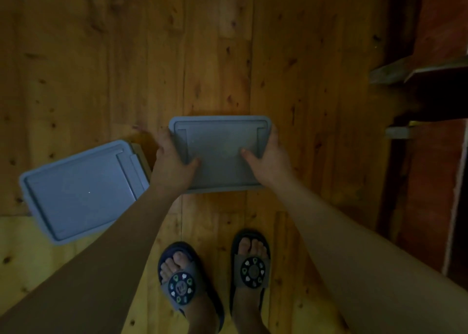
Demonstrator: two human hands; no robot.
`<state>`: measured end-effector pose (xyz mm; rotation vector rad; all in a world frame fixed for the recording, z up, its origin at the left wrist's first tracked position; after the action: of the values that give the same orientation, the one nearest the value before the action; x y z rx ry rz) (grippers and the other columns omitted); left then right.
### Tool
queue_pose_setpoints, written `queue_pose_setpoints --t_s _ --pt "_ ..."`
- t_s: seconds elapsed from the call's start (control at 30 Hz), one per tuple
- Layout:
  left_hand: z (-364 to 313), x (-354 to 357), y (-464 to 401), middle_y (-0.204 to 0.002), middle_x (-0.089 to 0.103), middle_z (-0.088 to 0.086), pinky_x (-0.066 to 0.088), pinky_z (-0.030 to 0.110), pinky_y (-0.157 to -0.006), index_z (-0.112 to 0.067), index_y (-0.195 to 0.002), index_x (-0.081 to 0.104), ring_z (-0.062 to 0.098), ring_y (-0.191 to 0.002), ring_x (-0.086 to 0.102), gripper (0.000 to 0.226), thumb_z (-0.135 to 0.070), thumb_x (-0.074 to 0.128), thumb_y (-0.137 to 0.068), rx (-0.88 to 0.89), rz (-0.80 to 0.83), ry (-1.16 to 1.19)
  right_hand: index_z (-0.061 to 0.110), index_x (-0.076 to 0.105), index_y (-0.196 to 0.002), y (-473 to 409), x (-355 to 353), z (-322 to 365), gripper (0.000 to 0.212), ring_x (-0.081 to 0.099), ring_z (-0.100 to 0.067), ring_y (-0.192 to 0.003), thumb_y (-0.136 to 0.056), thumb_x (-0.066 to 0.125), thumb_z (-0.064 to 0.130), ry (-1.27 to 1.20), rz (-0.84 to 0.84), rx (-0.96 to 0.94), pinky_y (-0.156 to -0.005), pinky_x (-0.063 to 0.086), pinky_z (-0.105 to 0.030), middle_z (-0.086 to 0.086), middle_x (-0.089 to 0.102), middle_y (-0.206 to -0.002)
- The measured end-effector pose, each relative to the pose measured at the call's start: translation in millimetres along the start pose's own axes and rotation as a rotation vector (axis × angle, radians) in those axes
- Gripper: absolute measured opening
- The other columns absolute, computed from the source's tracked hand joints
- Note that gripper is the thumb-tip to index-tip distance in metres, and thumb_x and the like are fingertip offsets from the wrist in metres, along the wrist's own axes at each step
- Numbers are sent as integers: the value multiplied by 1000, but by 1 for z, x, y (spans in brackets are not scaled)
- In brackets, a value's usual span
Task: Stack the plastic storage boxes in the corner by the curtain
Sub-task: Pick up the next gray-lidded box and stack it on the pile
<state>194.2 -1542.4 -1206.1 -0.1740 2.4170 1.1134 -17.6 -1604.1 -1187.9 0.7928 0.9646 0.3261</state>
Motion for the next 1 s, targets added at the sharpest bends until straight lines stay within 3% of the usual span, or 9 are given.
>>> queue_pose_setpoints --t_s 0.13,0.33,0.67,0.8,1.0 --pt "-9 -6 20 -139 46 11 47 41 -94 -25 -146 18 29 -123 48 83 -27 72 -83 58 -20 -50 28 -4 -157 19 -17 0 97 47 -30 -129 -90 59 57 44 -31 -41 -103 44 -45 -9 39 -151" --pt "-67 -45 76 -143 42 14 45 45 -95 -24 -150 14 35 -124 46 90 -42 70 -82 74 -75 -119 26 7 -156 70 -84 31 86 54 -35 -117 -91 55 56 139 -107 -116 -94 48 -44 -13 48 -138" --pt "-279 -209 189 -135 47 9 47 42 -93 -29 -149 18 30 -117 53 94 -61 67 -76 274 -265 -127 21 17 -151 202 -295 180 78 62 -29 -97 -91 46 63 215 -344 -353 -71 49 -37 -10 56 -122" --pt "-341 -261 234 -138 45 8 47 41 -92 -31 -150 15 29 -118 53 95 -68 62 -77 328 -325 -145 22 18 -149 258 -357 222 75 62 -23 -92 -92 42 65 226 -417 -388 -73 55 -38 -5 57 -118" --pt "-436 -343 312 -136 50 9 48 43 -94 -27 -149 21 30 -116 55 91 -74 52 -78 429 -427 -186 23 24 -148 346 -455 290 69 60 -25 -92 -94 38 65 228 -535 -515 -73 50 -36 -7 57 -118"
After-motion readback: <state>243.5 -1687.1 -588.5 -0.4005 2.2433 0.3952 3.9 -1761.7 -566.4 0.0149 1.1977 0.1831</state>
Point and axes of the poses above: each hand's wrist, its own y-axis away from the middle knuckle, its own x-axis out of the palm, z = x × y, the point moved 1 cm from there along -y, towards the middle knuckle
